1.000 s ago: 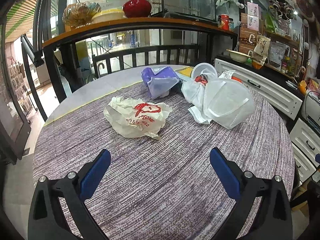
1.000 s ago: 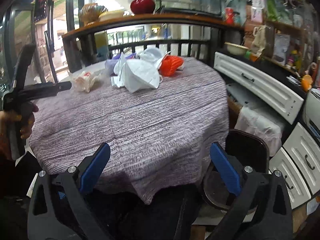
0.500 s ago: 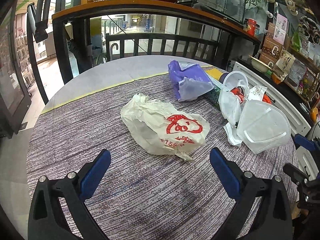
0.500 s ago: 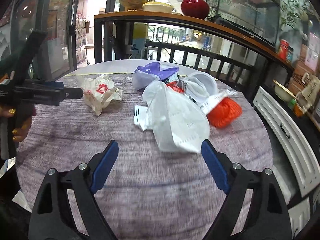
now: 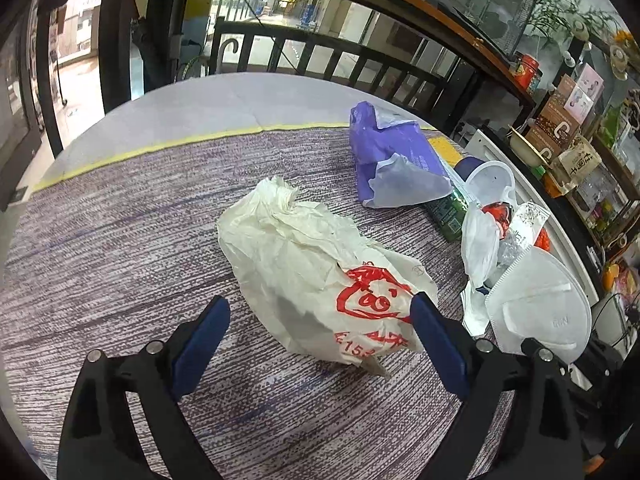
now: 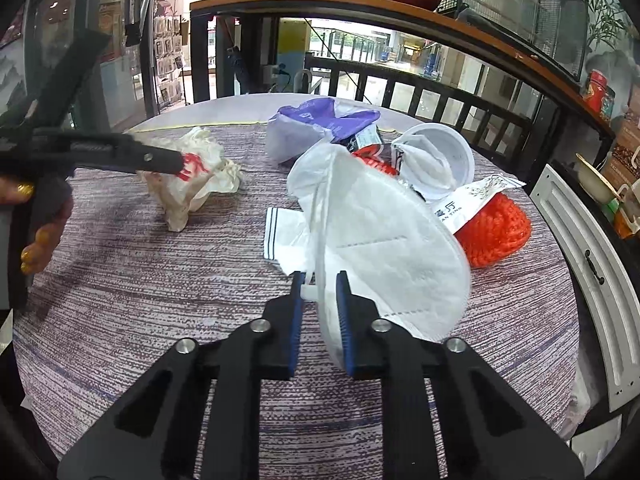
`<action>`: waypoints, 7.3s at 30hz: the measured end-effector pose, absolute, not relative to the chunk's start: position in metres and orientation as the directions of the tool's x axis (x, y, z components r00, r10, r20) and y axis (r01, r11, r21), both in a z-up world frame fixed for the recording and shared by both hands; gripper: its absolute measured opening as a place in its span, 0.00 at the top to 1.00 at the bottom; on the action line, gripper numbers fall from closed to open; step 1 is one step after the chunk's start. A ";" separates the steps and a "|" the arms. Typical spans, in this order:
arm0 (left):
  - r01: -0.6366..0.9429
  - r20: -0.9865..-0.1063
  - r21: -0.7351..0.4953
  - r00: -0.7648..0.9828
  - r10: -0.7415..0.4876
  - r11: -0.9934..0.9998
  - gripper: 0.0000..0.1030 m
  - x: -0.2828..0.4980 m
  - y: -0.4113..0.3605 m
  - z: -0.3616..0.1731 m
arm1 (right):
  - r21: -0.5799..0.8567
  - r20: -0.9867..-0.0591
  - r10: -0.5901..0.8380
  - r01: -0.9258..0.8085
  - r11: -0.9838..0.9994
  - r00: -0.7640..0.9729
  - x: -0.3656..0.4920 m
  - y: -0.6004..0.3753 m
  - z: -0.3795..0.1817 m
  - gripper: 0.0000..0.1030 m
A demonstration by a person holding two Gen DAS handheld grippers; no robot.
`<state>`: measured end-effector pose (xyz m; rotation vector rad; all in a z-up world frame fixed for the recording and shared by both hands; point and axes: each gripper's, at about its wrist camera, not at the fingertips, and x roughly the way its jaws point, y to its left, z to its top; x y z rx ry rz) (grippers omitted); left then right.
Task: Collect trash
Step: 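Reach toward the white face mask and grasp it with the right tool, then grasp the white red-printed bag with the left tool while the right tool holds the mask, then carry the mask and bag to the black bin and release both, then return to the table and grasp the clear plastic bag with the right tool, then grasp the white-and-red plastic bag with the left tool while the right tool holds the clear bag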
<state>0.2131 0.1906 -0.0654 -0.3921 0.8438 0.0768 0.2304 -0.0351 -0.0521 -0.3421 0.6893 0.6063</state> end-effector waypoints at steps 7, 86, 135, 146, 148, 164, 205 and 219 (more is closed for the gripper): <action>-0.228 -0.720 -0.377 0.682 -0.129 0.898 0.43 0.210 0.196 -0.071 | -0.103 -0.646 0.417 -0.614 0.782 0.639 0.221 -0.041 -0.047 0.94; 0.644 -0.736 -0.239 0.368 -0.568 0.727 0.85 0.168 -0.226 -0.088 | 0.275 -0.541 -0.397 0.602 0.750 0.742 0.110 -0.421 -0.046 0.19; 0.496 -0.621 -0.093 0.649 -0.440 0.863 0.05 0.181 -0.105 -0.034 | 0.237 -0.529 -0.093 0.252 0.938 0.844 0.154 -0.326 -0.035 0.06; 0.200 -0.645 -0.069 0.739 -0.197 0.977 0.05 0.211 0.046 -0.036 | 0.161 -0.606 0.240 -0.178 0.971 0.759 0.213 -0.200 -0.035 0.06; 0.156 -0.649 -0.072 0.743 -0.165 0.985 0.05 0.213 0.070 -0.038 | 0.142 -0.613 0.285 -0.252 0.957 0.737 0.221 -0.175 -0.034 0.06; 0.145 -0.668 -0.184 0.707 -0.232 0.972 0.19 0.272 0.110 -0.047 | 0.073 -0.655 0.382 -0.449 0.890 0.652 0.268 -0.081 -0.040 0.11; 0.103 -0.533 -0.271 0.812 -0.238 0.957 0.93 0.212 0.143 -0.029 | 0.079 -0.697 0.411 -0.507 0.858 0.588 0.312 -0.028 -0.051 0.57; 0.224 -0.485 -0.274 0.808 -0.335 0.935 0.93 0.181 0.095 -0.013 | 0.105 -0.624 0.444 -0.493 0.863 0.643 0.242 -0.082 -0.022 0.57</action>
